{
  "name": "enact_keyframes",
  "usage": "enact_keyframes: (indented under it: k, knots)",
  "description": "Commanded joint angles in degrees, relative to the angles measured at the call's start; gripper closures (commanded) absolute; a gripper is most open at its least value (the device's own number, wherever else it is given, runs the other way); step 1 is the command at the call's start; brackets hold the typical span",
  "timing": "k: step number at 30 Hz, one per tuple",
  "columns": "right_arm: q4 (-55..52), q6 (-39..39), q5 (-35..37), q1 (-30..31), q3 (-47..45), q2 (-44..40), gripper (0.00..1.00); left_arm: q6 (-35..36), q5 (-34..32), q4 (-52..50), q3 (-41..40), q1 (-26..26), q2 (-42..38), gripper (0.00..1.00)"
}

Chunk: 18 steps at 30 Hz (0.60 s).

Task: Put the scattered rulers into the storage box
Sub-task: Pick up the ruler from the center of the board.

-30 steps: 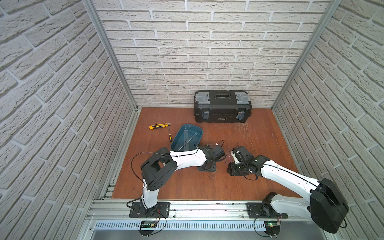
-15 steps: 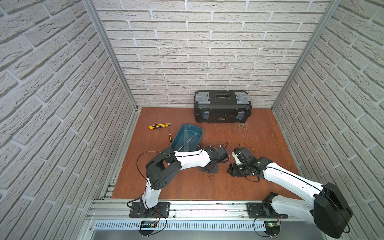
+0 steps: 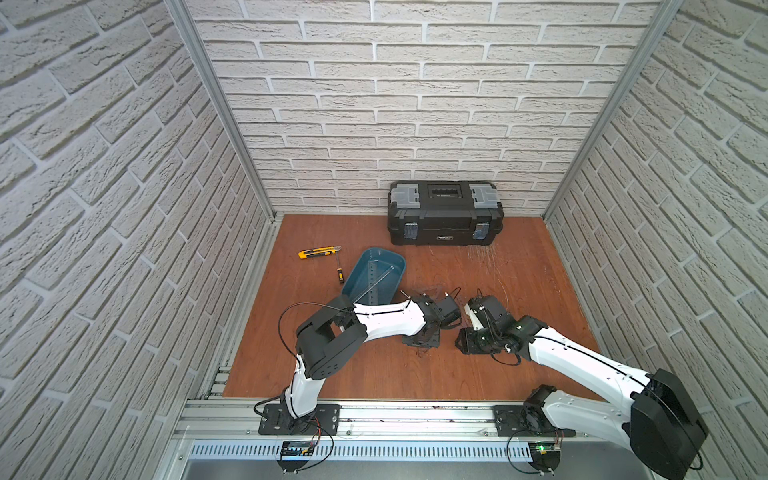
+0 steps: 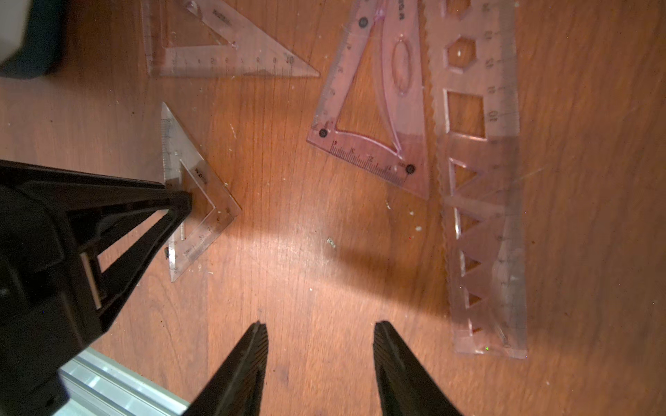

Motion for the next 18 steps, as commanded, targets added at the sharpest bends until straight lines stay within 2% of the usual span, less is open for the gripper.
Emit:
enact_keyframes:
  k: [1, 7, 18]
  knots:
    - [1.9, -0.3, -0.9, -0.4, -0.8, -0.4, 0.48, -0.8, 3.3, 0.9, -1.3, -0.8, 2.5, 0.78]
    - [3.6, 0.0, -2.7, -0.4, -1.0, 1.0, 0.48, -1.3, 3.5, 1.8, -2.6, -0.7, 2.2, 0.82]
    - [10.5, 2.8, -9.5, 0.3, -1.6, 5.2, 0.5, -2.0, 3.6, 4.4, -6.3, -0.5, -0.2, 0.83]
